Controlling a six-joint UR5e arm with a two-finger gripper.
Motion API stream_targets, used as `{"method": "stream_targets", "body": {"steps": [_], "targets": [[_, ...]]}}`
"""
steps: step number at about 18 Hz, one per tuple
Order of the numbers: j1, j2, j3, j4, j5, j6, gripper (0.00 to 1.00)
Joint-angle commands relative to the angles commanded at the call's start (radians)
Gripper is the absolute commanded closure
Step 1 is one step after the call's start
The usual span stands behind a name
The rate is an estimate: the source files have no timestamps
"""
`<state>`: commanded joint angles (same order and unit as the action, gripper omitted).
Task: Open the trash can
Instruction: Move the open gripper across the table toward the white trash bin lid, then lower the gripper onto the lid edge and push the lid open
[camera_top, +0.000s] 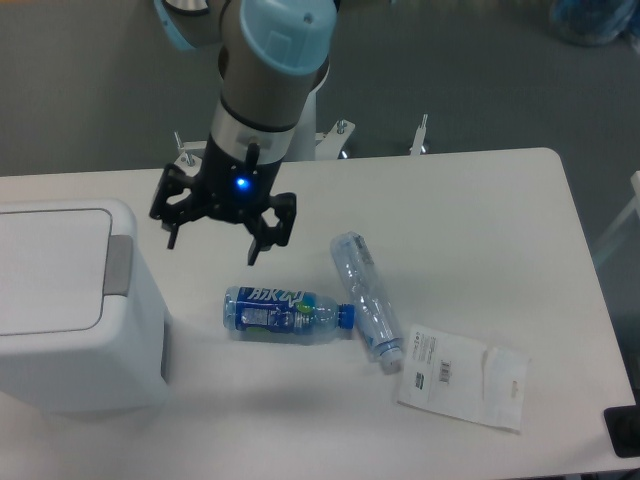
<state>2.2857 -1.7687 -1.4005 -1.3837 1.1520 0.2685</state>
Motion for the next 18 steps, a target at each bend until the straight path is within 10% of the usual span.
{"method": "stream_targets", "body": {"steps": [18], "targets": [[-0.045, -0.025, 0.002, 0.002, -0.028, -0.048, 0.0]]}}
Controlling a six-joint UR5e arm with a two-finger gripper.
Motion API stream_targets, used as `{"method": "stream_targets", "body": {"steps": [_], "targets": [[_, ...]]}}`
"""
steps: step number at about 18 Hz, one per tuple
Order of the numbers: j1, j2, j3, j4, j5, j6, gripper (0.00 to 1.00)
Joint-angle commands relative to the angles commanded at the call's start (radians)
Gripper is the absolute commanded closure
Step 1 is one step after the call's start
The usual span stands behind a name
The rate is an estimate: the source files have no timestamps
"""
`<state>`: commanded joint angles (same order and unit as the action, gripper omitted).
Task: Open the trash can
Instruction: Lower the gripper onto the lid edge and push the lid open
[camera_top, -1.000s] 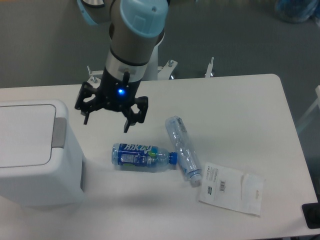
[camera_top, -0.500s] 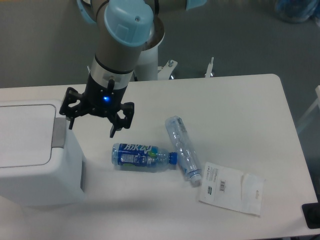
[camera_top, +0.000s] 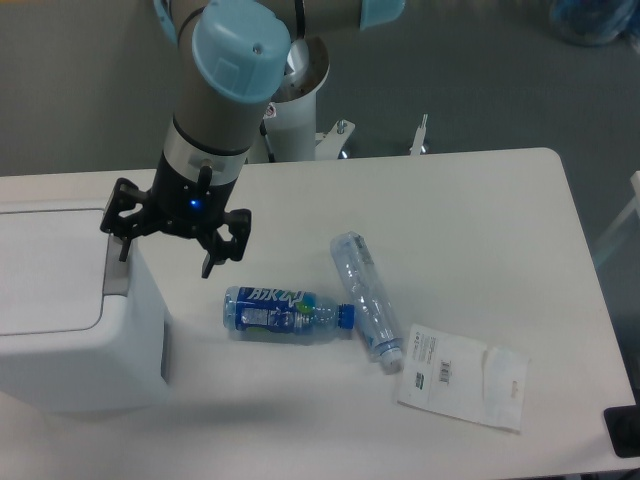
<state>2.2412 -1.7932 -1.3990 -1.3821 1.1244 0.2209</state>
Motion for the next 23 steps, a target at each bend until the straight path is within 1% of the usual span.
{"method": "stream_targets", "body": {"steps": [4, 9, 20, 23], "targets": [[0.0, -0.002, 0.0, 0.0, 0.0, -0.002, 0.0], [-0.002, -0.017, -0.002, 0.002, 0.002, -0.002, 0.0], [0.0, -0.02, 0.0, 0.002, 0.002, -0.002, 0.0], [-0.002, -0.021, 0.0, 0.02, 0.002, -0.003, 0.0]]}}
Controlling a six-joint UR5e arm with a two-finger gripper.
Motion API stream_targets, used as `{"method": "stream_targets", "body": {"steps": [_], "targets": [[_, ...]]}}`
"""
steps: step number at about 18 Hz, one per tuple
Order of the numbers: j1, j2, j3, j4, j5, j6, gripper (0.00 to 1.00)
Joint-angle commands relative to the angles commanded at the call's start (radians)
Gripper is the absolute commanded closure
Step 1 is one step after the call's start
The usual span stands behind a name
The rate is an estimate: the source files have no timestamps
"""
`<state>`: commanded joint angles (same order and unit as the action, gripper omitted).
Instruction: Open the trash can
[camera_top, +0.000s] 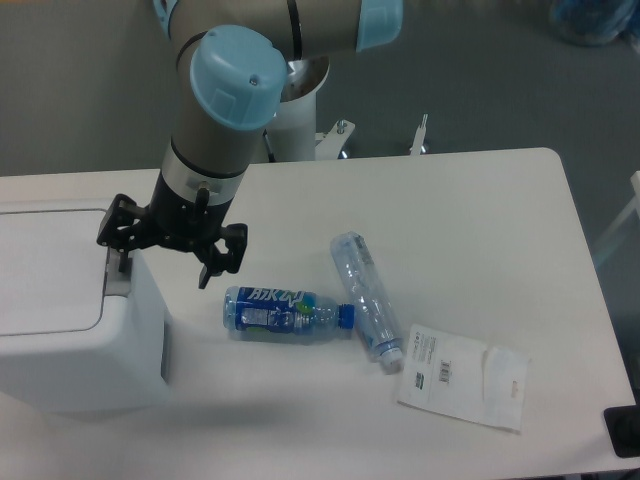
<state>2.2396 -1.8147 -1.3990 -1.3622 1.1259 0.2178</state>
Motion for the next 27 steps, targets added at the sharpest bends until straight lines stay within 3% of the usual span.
{"method": "stream_targets", "body": {"steps": [9, 11, 17, 20, 24, 27], "targets": [[0.005, 0.024, 0.015, 0.003, 0.0, 0.011, 0.0], [0.017, 0.028, 0.018, 0.046, 0.009, 0.046, 0.0], [0.231, 0.067, -0.008, 0.057, 0.031, 0.27, 0.0], [0.337, 0.074, -0.035, 0.058, 0.127, 0.427, 0.0], [0.426, 0.071, -0.089, 0.063, 0.257, 0.661, 0.0], [0.481, 0.063, -0.113, 0.068, 0.285, 0.8, 0.0]]}}
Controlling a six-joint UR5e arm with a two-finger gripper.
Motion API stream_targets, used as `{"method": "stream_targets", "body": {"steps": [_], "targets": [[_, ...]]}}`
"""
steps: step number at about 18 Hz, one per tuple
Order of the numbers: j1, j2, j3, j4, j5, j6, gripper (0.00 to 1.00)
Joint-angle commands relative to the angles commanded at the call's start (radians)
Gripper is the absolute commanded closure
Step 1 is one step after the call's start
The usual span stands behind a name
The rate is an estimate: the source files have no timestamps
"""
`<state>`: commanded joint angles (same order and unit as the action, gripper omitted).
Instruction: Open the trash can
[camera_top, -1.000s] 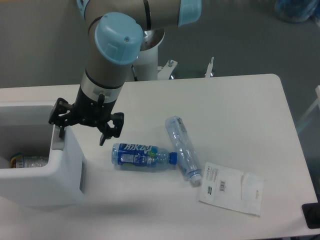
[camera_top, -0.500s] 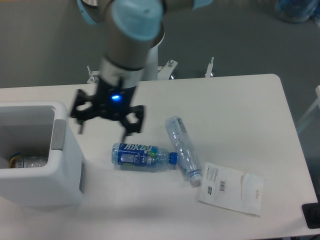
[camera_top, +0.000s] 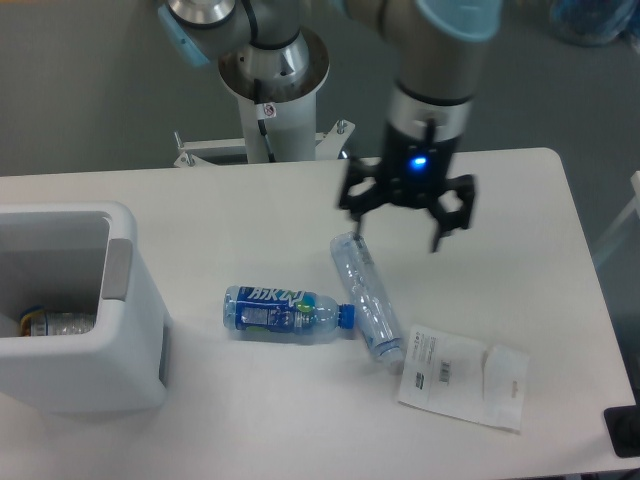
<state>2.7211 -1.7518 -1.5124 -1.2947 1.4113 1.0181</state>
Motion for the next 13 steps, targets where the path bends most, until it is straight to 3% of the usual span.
{"method": "stream_targets", "body": {"steps": [7, 13], "targets": [[0.078, -0.041, -0.029, 0.002, 0.063, 0.394, 0.0], [0.078, -0.081, -0.031, 0.052, 0.112, 0.418, 0.0]]}}
